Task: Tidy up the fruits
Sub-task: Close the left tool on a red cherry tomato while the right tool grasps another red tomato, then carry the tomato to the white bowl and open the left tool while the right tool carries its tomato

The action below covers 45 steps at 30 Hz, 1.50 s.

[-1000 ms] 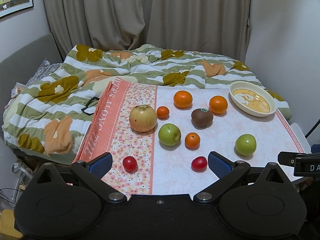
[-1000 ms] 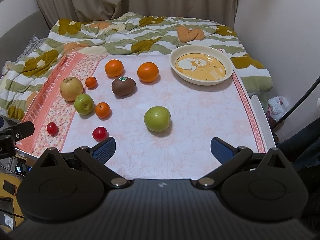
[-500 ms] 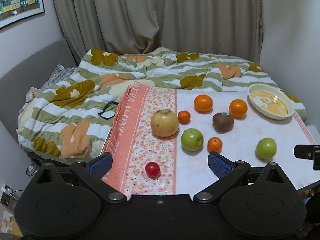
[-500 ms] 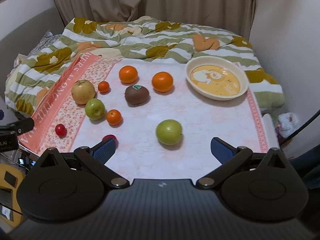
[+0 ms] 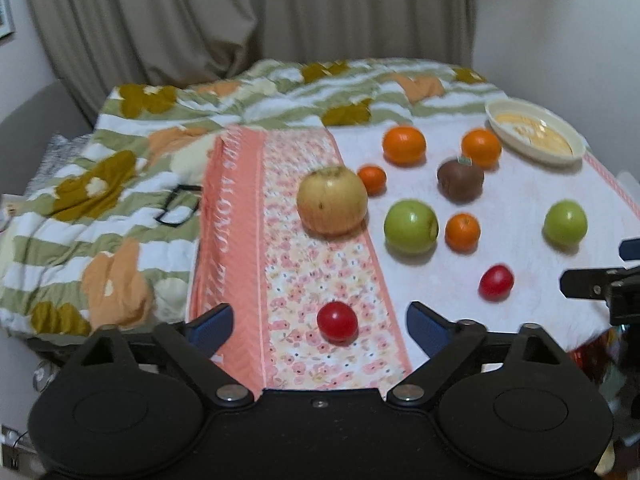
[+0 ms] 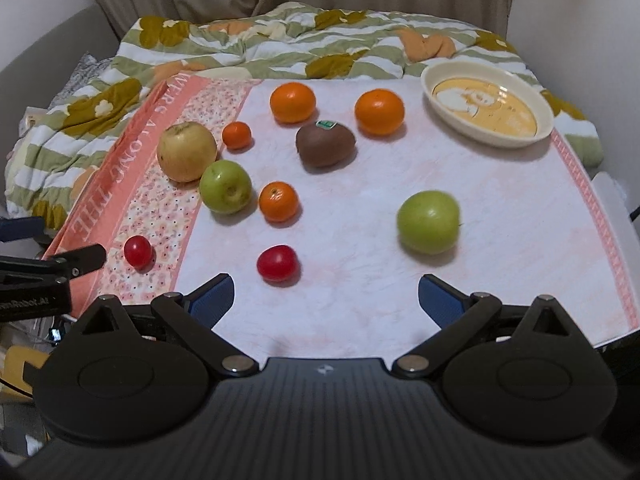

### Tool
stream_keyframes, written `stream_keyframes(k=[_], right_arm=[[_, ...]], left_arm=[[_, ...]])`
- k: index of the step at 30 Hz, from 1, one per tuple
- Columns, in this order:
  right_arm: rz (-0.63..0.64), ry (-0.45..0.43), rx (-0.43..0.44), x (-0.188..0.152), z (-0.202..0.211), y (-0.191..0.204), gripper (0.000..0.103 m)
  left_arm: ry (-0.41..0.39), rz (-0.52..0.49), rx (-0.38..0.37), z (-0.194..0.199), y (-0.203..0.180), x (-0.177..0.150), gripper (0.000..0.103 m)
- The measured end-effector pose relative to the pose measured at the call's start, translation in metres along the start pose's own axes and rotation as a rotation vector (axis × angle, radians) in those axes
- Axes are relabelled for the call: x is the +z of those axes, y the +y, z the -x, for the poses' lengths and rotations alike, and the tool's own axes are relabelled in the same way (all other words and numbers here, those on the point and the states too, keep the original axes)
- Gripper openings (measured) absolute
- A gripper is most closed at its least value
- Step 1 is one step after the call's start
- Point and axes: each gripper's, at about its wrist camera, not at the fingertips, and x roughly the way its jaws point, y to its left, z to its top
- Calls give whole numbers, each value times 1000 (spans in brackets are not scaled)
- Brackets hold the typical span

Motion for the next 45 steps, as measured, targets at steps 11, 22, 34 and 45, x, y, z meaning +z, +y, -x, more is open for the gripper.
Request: stream_keyframes(k=[11, 22, 34, 45], right_arm=[[-26, 12, -56, -8, -45, 33, 103], [-5, 39, -64, -4, -69, 41, 84], [72, 57, -56, 1, -83, 49, 50], [62, 14, -25, 2, -59, 34, 50]], left_arm=[[66, -84, -122, -57, 10, -11, 66], [83, -99, -187, -77, 12, -10, 37], [81, -83, -179, -75, 11, -10, 36], [39, -47, -132, -51, 2, -6, 36]])
